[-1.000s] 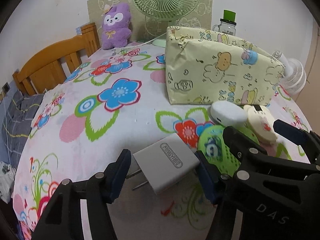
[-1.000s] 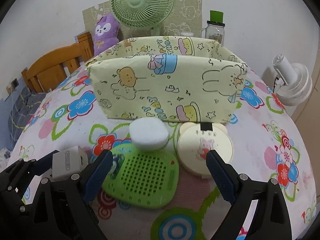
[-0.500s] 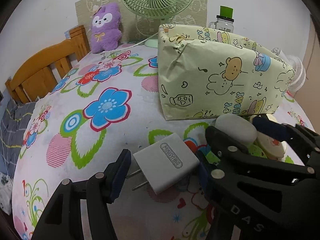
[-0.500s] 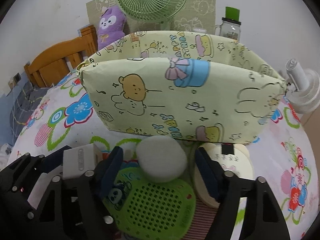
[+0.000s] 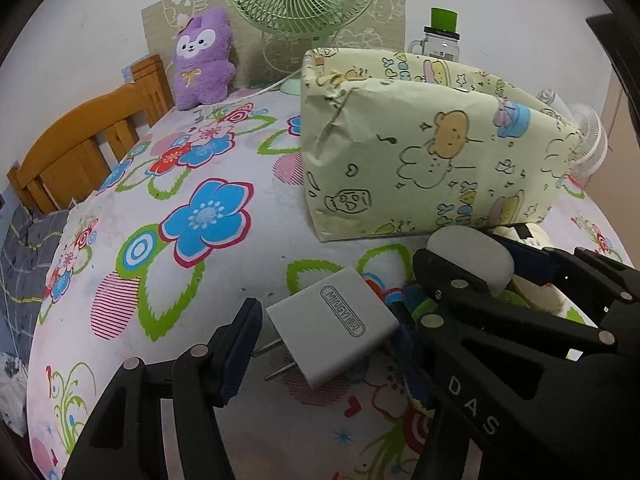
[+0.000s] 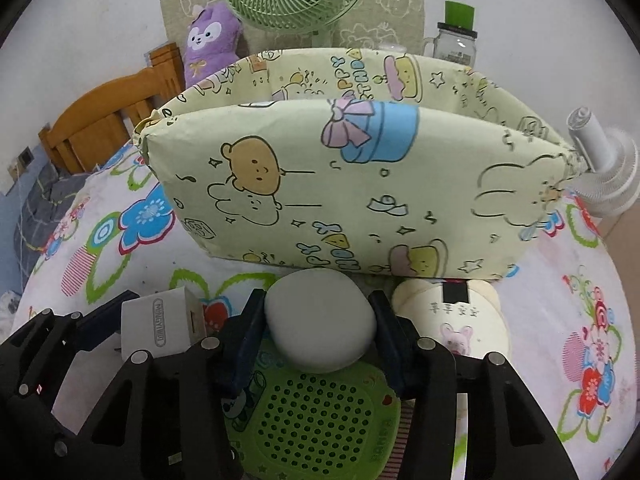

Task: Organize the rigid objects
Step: 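Grasp the white charger with the left gripper while the right gripper grasps the white round case, then lift the charger with the left gripper while the right gripper lifts the round case toward the box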

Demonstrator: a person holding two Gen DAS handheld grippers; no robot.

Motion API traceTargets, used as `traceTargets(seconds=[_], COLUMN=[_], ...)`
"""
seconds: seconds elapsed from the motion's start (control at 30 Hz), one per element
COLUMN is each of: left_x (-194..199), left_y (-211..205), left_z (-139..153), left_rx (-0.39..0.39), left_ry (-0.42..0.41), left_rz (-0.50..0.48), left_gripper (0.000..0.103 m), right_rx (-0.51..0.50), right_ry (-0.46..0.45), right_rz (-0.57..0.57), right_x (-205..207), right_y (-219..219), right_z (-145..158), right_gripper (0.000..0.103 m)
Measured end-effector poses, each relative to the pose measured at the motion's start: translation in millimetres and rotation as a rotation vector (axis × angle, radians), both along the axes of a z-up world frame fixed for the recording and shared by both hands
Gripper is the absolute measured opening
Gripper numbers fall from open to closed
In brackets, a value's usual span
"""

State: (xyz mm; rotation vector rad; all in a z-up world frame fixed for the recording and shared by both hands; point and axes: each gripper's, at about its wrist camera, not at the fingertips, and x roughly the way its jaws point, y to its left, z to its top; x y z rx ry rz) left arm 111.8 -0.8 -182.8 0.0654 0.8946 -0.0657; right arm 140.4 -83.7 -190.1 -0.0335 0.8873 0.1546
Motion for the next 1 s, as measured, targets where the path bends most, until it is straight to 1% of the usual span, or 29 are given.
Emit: traceTargets(seconds=[0.23, 0.33, 0.4, 1.0], left_x=[-12, -16, -19, -47], left_y=[-9, -12, -15, -40], left_z=[8, 13, 16, 46], left_rx=[0.005, -0.013, -0.004, -0.003], left_ry=[-0.018, -0.023, -0.03, -0.088], left_rz=[-0.008, -0.019, -0.02, -0.04], left_gripper=[0.066, 0.066, 0.066, 0.067], right_rx=[0.002, 0.012, 0.011, 0.024], right_ry=[-0.023, -0.03, -0.037, -0.102], right_rz=[-0.004, -0.008, -0.014, -0.018], right_x=[-14, -20, -25, -57], right_y=[-8, -13, -16, -41], right_z=[10, 15, 18, 52], right_gripper=[0.054, 0.054, 0.054, 0.054])
